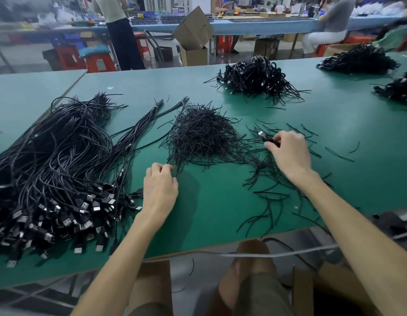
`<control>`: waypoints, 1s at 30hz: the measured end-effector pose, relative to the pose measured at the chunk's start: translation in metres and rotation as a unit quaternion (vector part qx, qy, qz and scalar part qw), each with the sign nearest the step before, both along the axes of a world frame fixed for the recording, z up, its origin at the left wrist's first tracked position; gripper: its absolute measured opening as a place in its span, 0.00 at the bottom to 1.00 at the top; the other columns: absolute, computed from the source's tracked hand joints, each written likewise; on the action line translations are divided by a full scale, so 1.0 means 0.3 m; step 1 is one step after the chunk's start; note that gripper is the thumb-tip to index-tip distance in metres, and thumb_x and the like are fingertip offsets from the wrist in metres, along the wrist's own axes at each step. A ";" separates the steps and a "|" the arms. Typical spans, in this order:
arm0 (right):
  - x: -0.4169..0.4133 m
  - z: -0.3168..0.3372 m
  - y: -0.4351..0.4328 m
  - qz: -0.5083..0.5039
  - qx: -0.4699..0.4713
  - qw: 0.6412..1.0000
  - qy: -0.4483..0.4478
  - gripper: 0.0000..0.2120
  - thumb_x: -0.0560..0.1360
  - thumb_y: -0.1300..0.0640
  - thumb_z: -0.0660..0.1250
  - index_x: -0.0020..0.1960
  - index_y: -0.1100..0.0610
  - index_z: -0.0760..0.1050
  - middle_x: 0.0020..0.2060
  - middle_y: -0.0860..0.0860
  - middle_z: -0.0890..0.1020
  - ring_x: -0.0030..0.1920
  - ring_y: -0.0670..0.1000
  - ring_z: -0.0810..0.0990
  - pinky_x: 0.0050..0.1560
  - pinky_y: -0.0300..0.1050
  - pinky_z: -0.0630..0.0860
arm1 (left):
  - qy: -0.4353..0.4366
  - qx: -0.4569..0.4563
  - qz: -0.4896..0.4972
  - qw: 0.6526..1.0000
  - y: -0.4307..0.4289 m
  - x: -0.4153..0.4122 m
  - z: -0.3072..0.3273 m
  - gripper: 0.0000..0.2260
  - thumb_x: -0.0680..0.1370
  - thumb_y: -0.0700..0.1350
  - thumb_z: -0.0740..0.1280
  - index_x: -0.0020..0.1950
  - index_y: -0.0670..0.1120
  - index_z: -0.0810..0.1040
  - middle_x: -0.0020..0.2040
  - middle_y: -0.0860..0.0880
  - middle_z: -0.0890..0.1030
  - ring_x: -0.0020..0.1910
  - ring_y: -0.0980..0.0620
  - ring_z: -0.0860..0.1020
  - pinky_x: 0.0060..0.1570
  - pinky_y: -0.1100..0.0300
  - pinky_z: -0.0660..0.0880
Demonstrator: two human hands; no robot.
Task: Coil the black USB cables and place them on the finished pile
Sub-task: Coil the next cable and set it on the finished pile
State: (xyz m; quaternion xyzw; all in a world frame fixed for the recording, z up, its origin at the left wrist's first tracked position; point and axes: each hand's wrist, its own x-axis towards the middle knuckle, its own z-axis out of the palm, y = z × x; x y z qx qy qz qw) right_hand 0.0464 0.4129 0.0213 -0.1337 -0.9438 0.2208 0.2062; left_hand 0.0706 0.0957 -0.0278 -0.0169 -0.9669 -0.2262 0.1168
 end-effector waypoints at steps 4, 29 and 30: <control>-0.006 -0.092 0.044 -0.024 0.062 0.996 -0.054 0.17 0.79 0.51 0.70 0.61 0.63 0.78 0.57 0.61 0.79 0.62 0.60 0.71 0.57 0.53 0.72 | 0.044 -0.051 0.024 0.997 -0.031 -0.010 0.023 0.14 0.82 0.39 0.64 0.68 0.39 0.75 0.63 0.41 0.75 0.61 0.42 0.71 0.62 0.50 0.69; 0.159 -0.230 -0.251 0.131 0.110 0.983 -0.059 0.19 0.84 0.51 0.61 0.69 0.61 0.74 0.66 0.55 0.74 0.68 0.56 0.68 0.67 0.52 0.66 | -0.038 -0.113 0.158 0.980 -0.282 -0.073 0.067 0.14 0.82 0.47 0.67 0.61 0.37 0.77 0.59 0.35 0.78 0.60 0.34 0.74 0.60 0.42 0.70; 0.150 -0.230 -0.261 0.134 0.110 0.983 -0.058 0.19 0.84 0.51 0.61 0.69 0.61 0.74 0.66 0.55 0.74 0.68 0.56 0.68 0.67 0.52 0.66 | -0.023 -0.100 0.156 0.982 -0.276 -0.069 0.064 0.14 0.83 0.48 0.66 0.60 0.38 0.78 0.59 0.35 0.78 0.59 0.35 0.74 0.60 0.42 0.69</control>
